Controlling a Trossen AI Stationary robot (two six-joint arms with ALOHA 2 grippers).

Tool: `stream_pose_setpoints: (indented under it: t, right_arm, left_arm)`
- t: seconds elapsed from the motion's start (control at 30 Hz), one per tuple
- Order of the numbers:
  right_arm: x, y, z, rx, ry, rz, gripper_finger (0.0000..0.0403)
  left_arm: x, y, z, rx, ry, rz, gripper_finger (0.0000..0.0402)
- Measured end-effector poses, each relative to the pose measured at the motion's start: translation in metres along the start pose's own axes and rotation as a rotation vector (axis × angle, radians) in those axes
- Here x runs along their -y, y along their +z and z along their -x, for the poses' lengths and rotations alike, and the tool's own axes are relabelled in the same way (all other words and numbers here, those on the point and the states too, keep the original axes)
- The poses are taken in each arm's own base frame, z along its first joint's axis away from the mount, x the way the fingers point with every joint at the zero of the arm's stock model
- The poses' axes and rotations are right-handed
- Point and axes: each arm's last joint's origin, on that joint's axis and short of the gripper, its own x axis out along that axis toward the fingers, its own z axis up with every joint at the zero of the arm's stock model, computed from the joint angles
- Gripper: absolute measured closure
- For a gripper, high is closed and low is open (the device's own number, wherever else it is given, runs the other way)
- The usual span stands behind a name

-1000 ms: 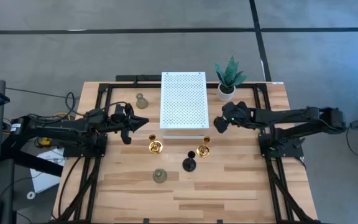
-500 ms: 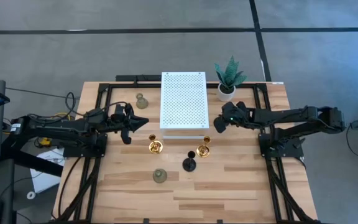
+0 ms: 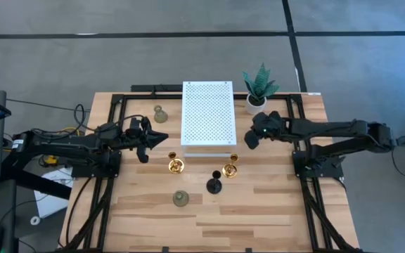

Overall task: Pick & Place candle stick holders
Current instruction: Put the top black candle holder on the shelf

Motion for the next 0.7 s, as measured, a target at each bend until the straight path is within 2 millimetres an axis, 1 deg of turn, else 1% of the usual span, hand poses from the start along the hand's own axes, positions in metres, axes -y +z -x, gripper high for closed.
stream_pose_setpoints:
  t: [0.17, 0.37, 0.47, 0.6, 0.7]
  right_arm:
    - [0.001, 0.033, 0.034, 0.054, 0.062, -0.01, 0.0398]
    - [0.003, 0.069, 0.078, 0.1, 0.092, 0.017, 0.0399]
    - [0.003, 0.089, 0.096, 0.145, 0.108, 0.021, 0.0399]
    - [-0.001, 0.117, 0.113, 0.193, 0.118, 0.059, 0.0401]
    - [-0.006, 0.139, 0.118, 0.217, 0.12, 0.095, 0.0401]
  left_arm:
    - [0.0, 0.0, 0.0, 0.0, 0.0, 0.0, 0.0394]
    - [0.0, 0.0, 0.0, 0.0, 0.0, 0.0, 0.0394]
    - [0.0, 0.0, 0.0, 0.0, 0.0, 0.0, 0.0394]
    - [0.0, 0.0, 0.0, 0.0, 0.0, 0.0, 0.0394]
    - [0.0, 0.0, 0.0, 0.0, 0.0, 0.0, 0.0394]
